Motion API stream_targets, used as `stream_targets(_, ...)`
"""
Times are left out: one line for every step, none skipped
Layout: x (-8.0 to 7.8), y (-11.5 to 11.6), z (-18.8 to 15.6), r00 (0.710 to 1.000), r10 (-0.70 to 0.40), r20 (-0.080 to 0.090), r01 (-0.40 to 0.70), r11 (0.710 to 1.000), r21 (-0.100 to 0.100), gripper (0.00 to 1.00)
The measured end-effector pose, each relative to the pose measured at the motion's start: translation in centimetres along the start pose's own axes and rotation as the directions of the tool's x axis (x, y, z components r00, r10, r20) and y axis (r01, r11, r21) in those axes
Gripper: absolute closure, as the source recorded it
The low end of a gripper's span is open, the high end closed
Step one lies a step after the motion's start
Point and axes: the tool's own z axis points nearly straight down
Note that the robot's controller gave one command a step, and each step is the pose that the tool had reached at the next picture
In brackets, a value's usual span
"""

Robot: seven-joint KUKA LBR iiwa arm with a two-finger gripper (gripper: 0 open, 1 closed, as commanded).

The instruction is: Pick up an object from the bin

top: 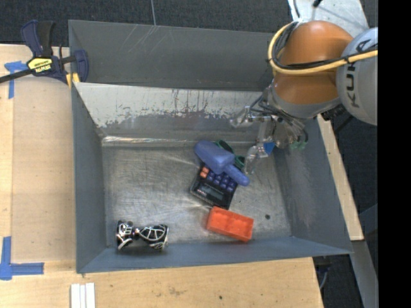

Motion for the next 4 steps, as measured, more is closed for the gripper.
stream_targets(-1.0, 1.9, 5.9, 1.000, 0.020, 0.001, -0.020, 1.000, 0.000, 0.00)
stream_targets(0.2, 0.6, 9.0, 1.000, 0.031, -0.004, -0.031, 0.999, -0.006, 0.00)
stream_targets(2.4, 0.9, 9.5, 0.987, 0.159, 0.019, -0.159, 0.987, 0.010, 1.00)
stream_targets(2.4, 0.9, 9.6, 0.987, 0.159, 0.019, -0.159, 0.987, 0.010, 1.00)
